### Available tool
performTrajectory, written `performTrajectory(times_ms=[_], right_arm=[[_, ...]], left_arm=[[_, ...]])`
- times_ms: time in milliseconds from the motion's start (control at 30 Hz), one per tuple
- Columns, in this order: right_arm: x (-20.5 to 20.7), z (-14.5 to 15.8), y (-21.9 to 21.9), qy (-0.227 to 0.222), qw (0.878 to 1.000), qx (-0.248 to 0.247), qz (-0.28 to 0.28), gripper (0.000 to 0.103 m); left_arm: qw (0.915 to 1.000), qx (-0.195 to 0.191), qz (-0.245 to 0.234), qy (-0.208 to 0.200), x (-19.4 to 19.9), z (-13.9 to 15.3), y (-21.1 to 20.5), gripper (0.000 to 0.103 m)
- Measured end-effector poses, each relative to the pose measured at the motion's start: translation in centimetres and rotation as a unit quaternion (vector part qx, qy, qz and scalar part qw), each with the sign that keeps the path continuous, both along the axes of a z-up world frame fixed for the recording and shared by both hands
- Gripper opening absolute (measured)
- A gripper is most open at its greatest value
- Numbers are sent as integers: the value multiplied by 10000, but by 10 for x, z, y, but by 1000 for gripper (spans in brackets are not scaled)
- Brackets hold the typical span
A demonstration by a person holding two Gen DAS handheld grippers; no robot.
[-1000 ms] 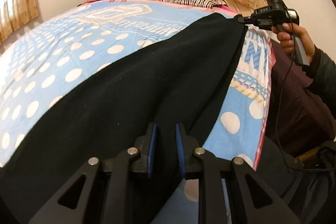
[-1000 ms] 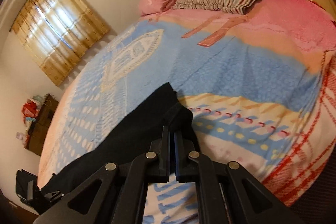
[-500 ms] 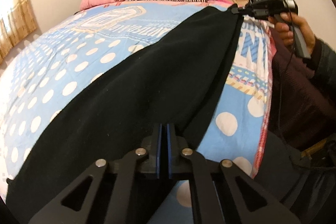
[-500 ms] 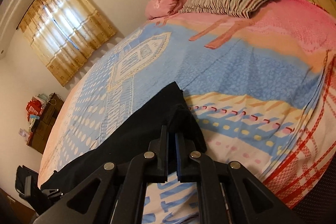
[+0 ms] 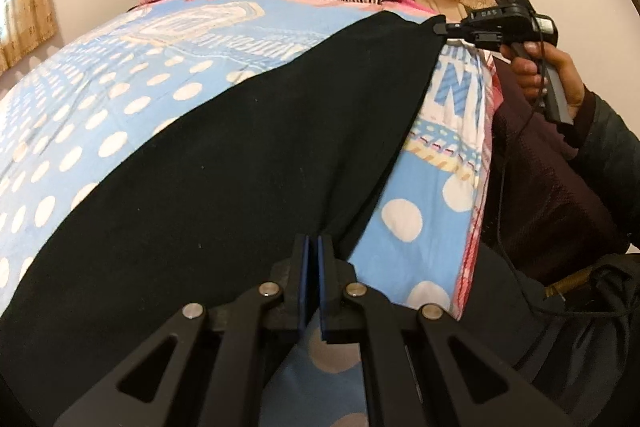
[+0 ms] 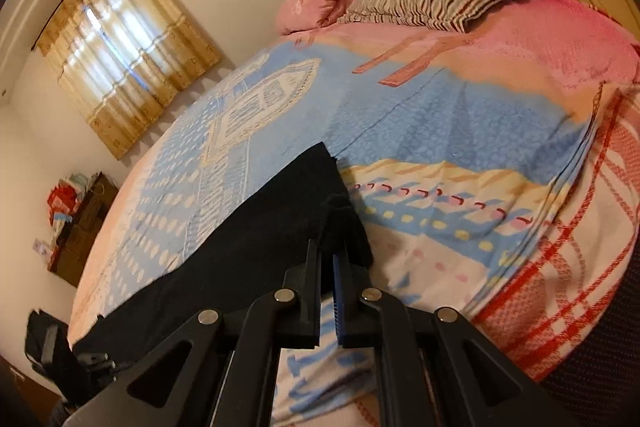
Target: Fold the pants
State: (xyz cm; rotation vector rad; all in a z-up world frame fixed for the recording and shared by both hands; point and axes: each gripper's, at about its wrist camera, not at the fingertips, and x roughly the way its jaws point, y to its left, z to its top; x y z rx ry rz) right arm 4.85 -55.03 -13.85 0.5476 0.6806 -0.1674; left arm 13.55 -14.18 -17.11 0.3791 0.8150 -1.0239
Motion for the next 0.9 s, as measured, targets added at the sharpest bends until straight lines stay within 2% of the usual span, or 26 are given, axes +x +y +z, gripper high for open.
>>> performTrajectory(times_ms=[67,100,133,167,200,267,333,400,500,600,667,700,733,800,900], right_arm=[[-4,6,0,20,9997,-213,-140,19],[-7,9,-2,9,9992,-312,-256,34],[-10,12,-5,-20,9985,-386,-398,54],[-15,17,-10,-113,9970,-431,-625,60],[-18,19,-14,-188,9960,-435,-764,62],[-21,27,-19,-364,9949,-396,-857,62],[-19,36,-15,-552,9951,-391,-719,62],[-15,44,-4,-740,9951,-470,-447,62],[1,47,21,-769,9958,-429,230,62],[17,36,40,-563,9952,-444,670,61],[29,19,41,-133,9971,-427,611,61],[37,3,34,262,9981,-289,487,61],[39,-5,30,372,9983,-223,398,50],[36,-2,28,268,9986,-280,361,47],[33,13,30,55,9989,-353,309,48]], left_arm=[[9999,-51,56,98,5,1,2,10],[9999,-53,67,113,6,1,3,12],[9999,-51,84,86,6,2,4,12],[9999,-41,75,55,5,4,6,13],[10000,-30,53,41,4,5,7,13],[10000,-16,25,-36,0,9,14,14],[9999,-11,71,-149,-4,14,23,20],[9996,-49,162,-247,-4,19,32,34],[9982,-190,423,-386,0,28,48,48],[9969,-273,626,-387,8,29,55,51],[9965,-214,739,-339,15,22,54,51],[9962,-164,791,-321,17,17,54,51],[9957,-91,866,-307,20,13,54,51],[9946,123,1009,-213,27,0,55,51],[9944,24,1044,-179,28,-1,62,51]])
